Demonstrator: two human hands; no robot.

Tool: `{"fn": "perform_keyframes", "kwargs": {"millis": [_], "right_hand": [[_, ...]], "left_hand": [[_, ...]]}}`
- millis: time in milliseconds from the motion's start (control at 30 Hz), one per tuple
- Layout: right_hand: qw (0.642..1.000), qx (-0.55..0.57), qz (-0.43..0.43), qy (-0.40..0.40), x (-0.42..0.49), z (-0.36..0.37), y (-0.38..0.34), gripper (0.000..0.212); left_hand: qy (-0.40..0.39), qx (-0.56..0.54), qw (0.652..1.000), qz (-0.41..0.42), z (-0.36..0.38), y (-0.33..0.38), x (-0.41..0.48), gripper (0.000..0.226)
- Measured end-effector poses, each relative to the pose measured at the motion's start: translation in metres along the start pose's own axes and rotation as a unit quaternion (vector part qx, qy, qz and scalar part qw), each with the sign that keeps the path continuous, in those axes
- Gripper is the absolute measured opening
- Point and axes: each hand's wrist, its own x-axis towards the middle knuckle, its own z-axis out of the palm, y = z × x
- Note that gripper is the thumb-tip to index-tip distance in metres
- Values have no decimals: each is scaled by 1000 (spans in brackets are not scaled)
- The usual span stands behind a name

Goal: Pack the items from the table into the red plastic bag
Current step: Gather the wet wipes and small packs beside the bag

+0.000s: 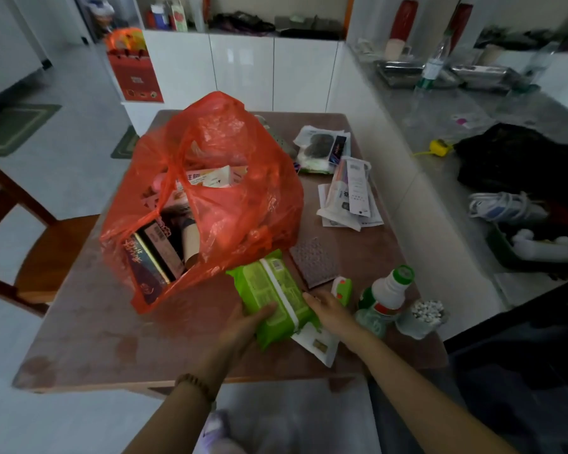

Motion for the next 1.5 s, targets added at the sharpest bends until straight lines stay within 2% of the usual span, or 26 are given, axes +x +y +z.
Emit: {"fn": "perform_keyframes", "kwargs": {"millis": [67, 133, 200, 267, 367, 433, 633, 767, 833, 933, 1000, 1033, 1133, 1200, 1400, 1500], "right_hand": [[998, -58, 4, -20, 8, 7, 6, 64], [988, -152, 0, -10, 11, 14, 8, 70], [969, -247, 10, 12, 7, 20, 5, 78], [962, -274, 18, 10, 7, 24, 3, 77], [963, -267, 21, -7, 12, 26, -3, 77], [964, -262, 38, -14, 17, 27, -3, 80], [955, -293, 36, 13, 13, 21, -4, 90], [955, -290, 50, 26, 18, 18, 1, 108], [967, -244, 76, 15, 18, 17, 2, 119], [988, -100, 117, 8, 25, 24, 11, 129], [992, -49, 113, 22, 54, 27, 40, 123], [993, -32, 108, 20, 59, 27, 47, 112], [996, 24, 79, 36, 34, 27, 33, 44], [998, -1, 36, 48, 23, 26, 33, 20], [981, -136, -110, 88, 4, 23, 26, 14], [928, -259, -207, 172, -3, 13, 7, 17]], "left_hand": [[4, -64, 997, -47, -7, -12, -2, 51], [-1, -108, 989, -101, -10, -18, -8, 46], [-15, -120, 983, -135, -14, -21, -15, 37], [-22, -104, 983, -149, -20, -24, -15, 39], [-22, -77, 981, -177, -23, -25, -11, 45], [-14, -62, 982, -179, -20, -25, -12, 42], [-7, -70, 989, -134, -23, -32, -9, 50], [-3, -64, 992, -105, -25, -30, -9, 47], [0, -64, 993, -102, -24, -28, -9, 51], [2, -90, 991, -103, -29, -25, -9, 48], [7, -98, 990, -101, -35, -23, -8, 46], [9, -96, 990, -101, -38, -23, -8, 49], [6, -98, 990, -105, -43, -23, -9, 50], [5, -101, 990, -100, -44, -26, -9, 47], [17, -91, 993, -75, -50, -27, -8, 44], [6, -47, 997, -65, -61, -24, -9, 43]]}}
